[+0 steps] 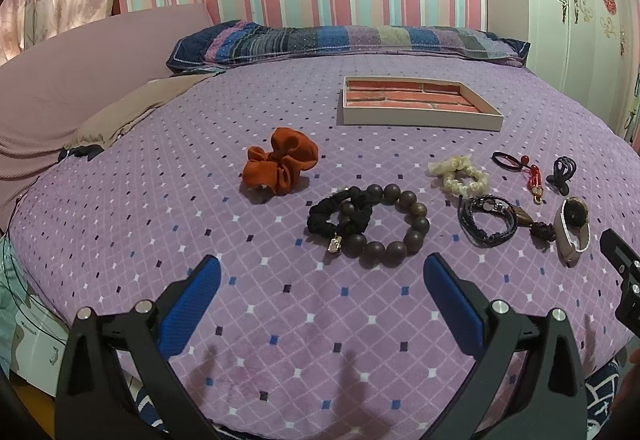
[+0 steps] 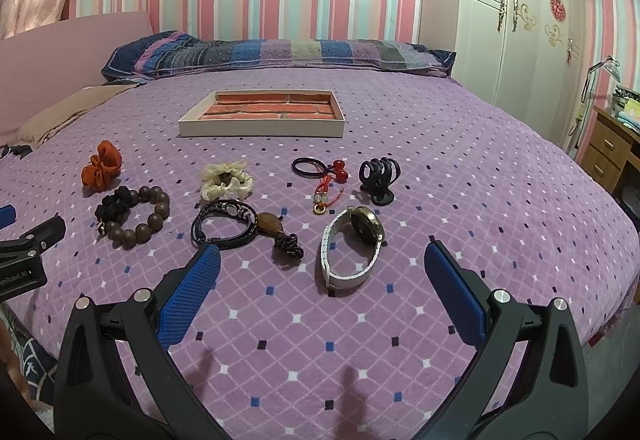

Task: Organize jewelry

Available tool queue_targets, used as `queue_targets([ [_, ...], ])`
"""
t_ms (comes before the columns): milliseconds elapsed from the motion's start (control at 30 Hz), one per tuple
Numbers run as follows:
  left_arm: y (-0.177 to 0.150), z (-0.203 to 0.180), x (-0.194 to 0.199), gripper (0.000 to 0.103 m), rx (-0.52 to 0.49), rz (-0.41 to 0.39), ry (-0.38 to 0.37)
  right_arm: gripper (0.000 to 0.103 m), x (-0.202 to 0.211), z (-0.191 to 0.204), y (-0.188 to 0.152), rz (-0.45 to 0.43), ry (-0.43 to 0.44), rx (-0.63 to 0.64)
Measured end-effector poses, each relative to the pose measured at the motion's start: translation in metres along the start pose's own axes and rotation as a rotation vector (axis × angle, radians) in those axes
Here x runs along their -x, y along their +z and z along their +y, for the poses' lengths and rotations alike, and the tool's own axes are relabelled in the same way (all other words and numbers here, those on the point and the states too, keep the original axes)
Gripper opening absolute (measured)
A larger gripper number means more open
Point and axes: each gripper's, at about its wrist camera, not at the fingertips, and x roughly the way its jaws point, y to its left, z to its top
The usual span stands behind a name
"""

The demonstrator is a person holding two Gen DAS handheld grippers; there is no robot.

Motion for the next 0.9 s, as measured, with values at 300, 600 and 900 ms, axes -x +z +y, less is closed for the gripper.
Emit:
queue_targets([
  [300, -0.0005, 0.0001, -0.0009, 0.099, 0.002, 0.003, -0.003, 0.099, -0.0005, 0.0002, -0.0001, -0.001, 0.001, 0.000],
  [600, -0.0002, 0.0005, -0.0017, 0.099, 0.004, 0.006, -0.003, 0.099, -0.0020, 0.0003, -0.0010, 0.001, 0.003, 0.003],
  [900, -0.0007, -0.0012, -0.0020, 0.099, 0.004, 0.005, -0.006, 0.099, -0.0053, 0.0011, -0.0020, -0.005, -0.003, 0.007],
])
